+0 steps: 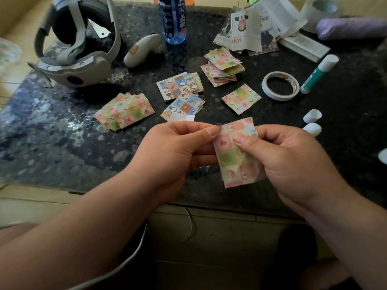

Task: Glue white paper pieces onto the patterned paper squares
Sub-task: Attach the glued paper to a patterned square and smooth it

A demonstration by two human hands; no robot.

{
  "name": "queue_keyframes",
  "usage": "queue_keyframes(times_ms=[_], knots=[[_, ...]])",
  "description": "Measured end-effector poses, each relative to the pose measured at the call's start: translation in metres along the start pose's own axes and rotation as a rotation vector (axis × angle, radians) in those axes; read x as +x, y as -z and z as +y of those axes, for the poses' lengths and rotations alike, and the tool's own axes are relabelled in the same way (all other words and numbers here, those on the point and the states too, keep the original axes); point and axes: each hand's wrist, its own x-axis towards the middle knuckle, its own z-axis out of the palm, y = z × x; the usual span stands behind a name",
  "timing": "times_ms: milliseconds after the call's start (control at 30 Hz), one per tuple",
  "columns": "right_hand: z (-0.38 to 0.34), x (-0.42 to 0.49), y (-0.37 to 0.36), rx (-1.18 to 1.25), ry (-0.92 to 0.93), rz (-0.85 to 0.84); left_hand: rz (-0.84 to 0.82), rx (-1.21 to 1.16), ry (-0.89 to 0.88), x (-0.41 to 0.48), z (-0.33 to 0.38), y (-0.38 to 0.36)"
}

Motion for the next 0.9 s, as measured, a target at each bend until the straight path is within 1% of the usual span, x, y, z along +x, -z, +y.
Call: queue_keyframes(times_ms=[167, 267, 433, 633, 900], knots=[[-0.003, -0.001, 0.0, 0.055, -0.07, -0.114, 0.036, -0.091, 0.048, 0.002, 0.003, 0.0], [-0.005, -0.001, -0.001, 0.103, -0.102, -0.113, 0.021, -0.097, 0.081, 0.002, 0.004, 0.001], [-0.012, 0.0, 0.0, 0.271, -0.197, -0.107, -0.071, -0.04, 0.152, 0.0, 0.002, 0.002], [-0.024, -0.003, 0.001, 0.465, -0.308, -0.097, -0.124, -0.008, 0.125, -0.004, 0.002, 0.002], [-0.026, -0.002, 0.0, 0.549, -0.29, -0.125, -0.185, -0.054, 0.082, -0.004, 0.002, 0.002]])
